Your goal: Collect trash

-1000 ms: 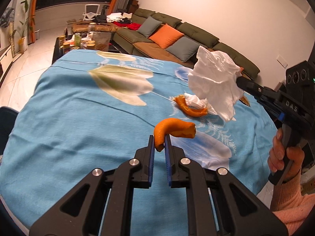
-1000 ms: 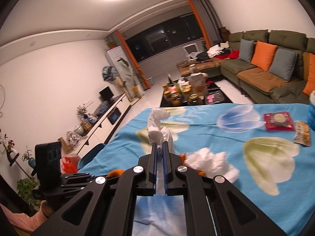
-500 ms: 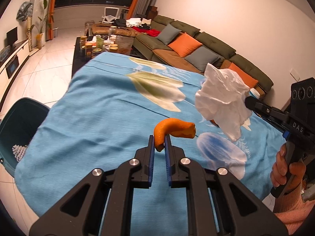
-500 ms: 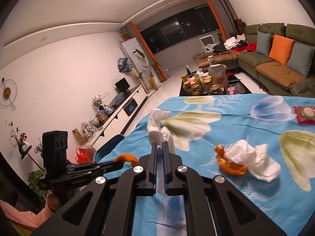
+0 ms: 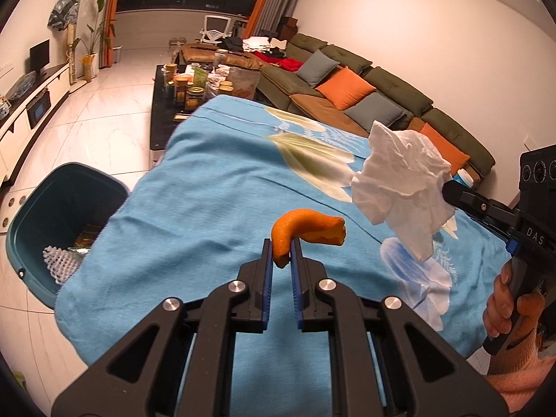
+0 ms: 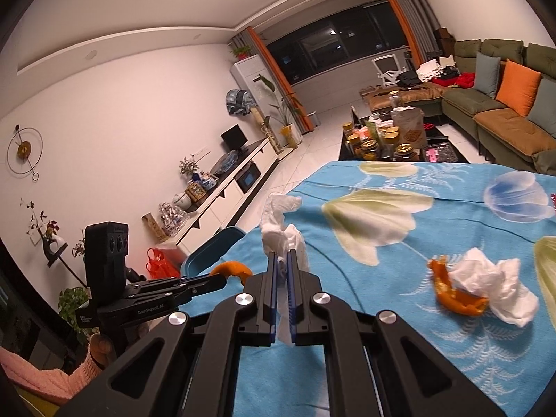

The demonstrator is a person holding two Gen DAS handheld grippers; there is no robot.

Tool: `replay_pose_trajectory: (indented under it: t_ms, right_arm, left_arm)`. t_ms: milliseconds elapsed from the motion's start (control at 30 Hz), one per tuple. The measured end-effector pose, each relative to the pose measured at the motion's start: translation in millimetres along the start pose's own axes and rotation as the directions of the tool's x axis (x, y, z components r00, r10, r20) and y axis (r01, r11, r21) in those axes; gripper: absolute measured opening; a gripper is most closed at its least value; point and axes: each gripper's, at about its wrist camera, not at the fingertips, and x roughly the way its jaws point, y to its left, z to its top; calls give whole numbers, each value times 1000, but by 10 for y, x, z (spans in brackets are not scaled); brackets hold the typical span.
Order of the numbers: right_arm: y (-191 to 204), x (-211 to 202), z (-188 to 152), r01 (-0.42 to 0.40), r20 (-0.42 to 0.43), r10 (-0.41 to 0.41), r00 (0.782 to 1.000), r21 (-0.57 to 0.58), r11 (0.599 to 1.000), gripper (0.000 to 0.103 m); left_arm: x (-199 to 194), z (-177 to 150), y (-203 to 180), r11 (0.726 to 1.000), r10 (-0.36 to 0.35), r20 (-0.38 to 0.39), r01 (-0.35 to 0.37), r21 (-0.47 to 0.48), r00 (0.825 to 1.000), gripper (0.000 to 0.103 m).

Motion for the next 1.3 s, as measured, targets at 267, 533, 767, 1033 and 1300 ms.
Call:
replay_pose_trajectory:
  t_ms: [267,533,767,1033,1300]
  right_arm:
    - [172,242,26,-50,-37,49,998,-21,999,4]
    - [352,517,54,-89,-69,86,994,-44,995,4]
    - [491,708,99,-127,-92,122,988,-55,990,4]
    - [587,912,173,-176,-123,169,978,-44,983,4]
    - [611,1123,243,-210,-159,202,966,-31,977,4]
  left_arm:
    - [-118,-30,229,999,35,15,-34,-36,999,10]
    - [-247,-23,416,996,71,40,-69,-62,997,10]
    - [-337,-25,564,991,99,58,-93,-93,993,10]
    - [-467,-11,791,981,146,85,-132,-145,986,10]
    - [-534,-4,992,968,185,93,-165,-189,978,10]
